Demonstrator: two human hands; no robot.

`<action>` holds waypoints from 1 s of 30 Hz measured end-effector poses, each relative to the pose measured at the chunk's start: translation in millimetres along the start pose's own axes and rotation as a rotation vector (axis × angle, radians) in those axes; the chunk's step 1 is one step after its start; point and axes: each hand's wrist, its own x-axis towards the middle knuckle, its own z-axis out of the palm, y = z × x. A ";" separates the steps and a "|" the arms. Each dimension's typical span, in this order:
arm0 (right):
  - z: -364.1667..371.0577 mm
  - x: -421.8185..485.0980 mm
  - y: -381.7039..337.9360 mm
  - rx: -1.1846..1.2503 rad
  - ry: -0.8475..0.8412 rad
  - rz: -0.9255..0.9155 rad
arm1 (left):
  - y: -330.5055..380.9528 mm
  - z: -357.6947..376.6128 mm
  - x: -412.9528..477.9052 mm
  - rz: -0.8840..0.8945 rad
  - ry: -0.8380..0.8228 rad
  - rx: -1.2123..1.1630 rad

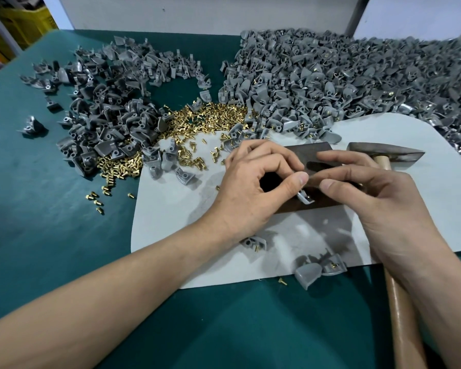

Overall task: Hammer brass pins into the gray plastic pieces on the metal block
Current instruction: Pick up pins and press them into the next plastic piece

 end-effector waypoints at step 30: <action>-4.3 -2.0 7.3 -0.221 0.087 -0.311 | -2.2 1.2 0.0 -0.021 0.022 -0.026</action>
